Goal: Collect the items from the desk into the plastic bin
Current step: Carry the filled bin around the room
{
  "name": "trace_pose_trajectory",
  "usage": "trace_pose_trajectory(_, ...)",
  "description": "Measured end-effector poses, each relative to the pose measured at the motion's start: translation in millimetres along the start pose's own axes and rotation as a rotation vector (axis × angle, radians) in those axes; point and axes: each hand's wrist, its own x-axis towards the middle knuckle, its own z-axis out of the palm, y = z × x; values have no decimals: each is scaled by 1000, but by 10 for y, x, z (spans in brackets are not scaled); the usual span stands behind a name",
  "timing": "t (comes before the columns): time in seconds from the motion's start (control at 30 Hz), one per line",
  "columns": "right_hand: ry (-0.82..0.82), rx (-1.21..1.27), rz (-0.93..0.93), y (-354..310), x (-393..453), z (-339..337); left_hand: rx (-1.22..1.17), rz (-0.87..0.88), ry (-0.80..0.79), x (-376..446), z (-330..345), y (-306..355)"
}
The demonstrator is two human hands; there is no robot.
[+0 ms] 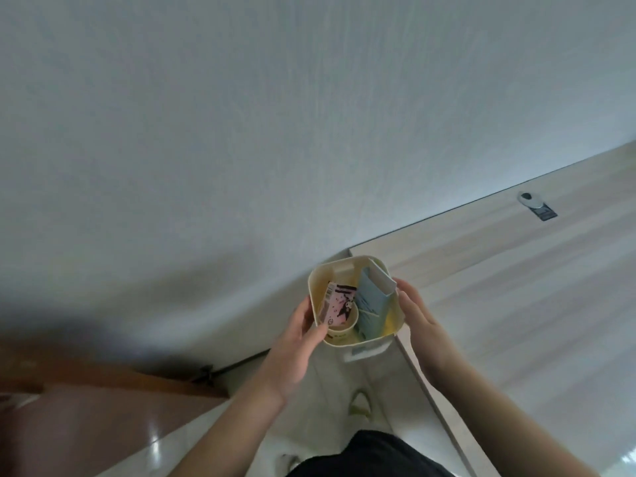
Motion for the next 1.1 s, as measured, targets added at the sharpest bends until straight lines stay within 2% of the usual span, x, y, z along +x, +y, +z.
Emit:
trace_pose_trajectory(0.27, 49, -27, 123, -89, 758, -694, 11, -142, -69, 866, 556, 114)
trace_pose_trajectory(0.63, 136, 42, 105, -31, 1548, -1112, -76, -273, -9, 1758, 872, 230)
trace_pose_trajectory(1.1, 124, 79, 155, 76, 2199, -1396, 11, -250, -86, 2268, 1009, 321)
